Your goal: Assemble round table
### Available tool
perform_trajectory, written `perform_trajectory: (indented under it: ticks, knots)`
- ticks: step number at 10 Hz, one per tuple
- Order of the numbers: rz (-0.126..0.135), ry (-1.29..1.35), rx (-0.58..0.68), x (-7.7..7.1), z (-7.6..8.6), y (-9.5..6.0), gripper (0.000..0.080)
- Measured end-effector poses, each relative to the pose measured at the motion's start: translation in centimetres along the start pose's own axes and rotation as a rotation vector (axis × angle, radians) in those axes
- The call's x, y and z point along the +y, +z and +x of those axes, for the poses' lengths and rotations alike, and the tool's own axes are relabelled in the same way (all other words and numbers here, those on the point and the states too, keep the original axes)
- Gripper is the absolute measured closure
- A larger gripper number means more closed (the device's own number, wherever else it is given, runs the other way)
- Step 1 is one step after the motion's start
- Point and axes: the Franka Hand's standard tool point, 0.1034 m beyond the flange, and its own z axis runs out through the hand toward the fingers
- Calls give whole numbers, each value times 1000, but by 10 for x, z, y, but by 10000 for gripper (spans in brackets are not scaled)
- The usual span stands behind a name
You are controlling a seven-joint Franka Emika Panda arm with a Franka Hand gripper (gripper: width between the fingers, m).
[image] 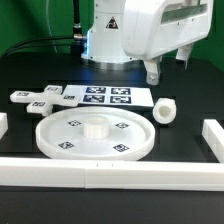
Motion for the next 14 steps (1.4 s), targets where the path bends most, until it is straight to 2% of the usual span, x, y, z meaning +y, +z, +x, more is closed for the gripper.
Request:
perform_trajectory:
  ticks: [5, 8, 9, 10, 12, 14]
  knots:
    - [-1, -14, 2, 2, -3, 3, 150]
    - [-26, -123, 21, 28, -53, 40, 150]
    - [-14, -143, 15, 34, -67, 50, 150]
    - [-14, -155, 18, 42, -78, 60, 150]
    - [-1, -157, 15, 49, -91, 75, 150]
    - [6, -156, 14, 45, -93, 86, 150]
